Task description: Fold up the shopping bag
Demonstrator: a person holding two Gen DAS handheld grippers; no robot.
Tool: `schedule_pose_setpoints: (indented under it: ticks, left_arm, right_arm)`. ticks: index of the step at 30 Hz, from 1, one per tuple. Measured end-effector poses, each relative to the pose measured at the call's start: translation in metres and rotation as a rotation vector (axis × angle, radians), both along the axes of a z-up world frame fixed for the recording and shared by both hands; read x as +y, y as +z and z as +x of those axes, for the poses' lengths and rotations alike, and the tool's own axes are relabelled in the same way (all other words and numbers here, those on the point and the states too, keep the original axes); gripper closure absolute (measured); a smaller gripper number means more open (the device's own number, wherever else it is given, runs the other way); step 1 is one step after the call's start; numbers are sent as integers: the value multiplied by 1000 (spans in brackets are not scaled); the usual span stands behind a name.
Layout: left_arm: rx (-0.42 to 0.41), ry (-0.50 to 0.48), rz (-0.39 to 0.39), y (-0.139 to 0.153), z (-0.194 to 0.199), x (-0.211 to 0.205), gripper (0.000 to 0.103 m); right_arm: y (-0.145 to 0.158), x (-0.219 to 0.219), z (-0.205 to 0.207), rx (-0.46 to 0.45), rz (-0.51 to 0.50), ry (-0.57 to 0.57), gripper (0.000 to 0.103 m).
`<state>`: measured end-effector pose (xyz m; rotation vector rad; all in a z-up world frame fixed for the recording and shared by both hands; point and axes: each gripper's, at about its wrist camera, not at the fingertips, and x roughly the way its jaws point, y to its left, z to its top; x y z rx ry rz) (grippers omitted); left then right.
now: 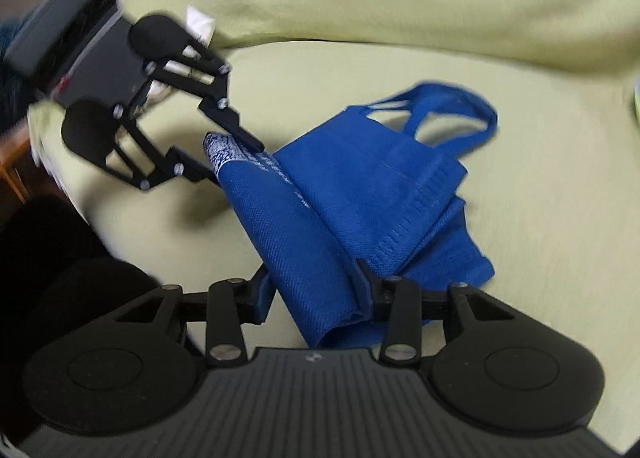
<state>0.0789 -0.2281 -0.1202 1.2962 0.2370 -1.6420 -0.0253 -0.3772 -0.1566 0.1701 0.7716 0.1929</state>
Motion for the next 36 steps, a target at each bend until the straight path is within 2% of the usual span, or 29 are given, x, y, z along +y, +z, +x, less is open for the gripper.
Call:
schedule_pose_setpoints:
  ticks: [6,13,24,36]
  left_arm:
    - [-30,50,-13,-4,1,-14,64]
    - [-19,79,-20,-5,6,-24,59]
    - [-11,98,-19,-8,10,-33,54]
    - [1,122,-31,-7,14,-36,51]
  right_arm:
    - [-10,-33,5,46,286,-129,65]
    - [-18,-58,-5,93,482,-228,67]
    - [-21,-69,-13,123,561,-310,68]
    - [-21,-71,-10,154,559,-371,70]
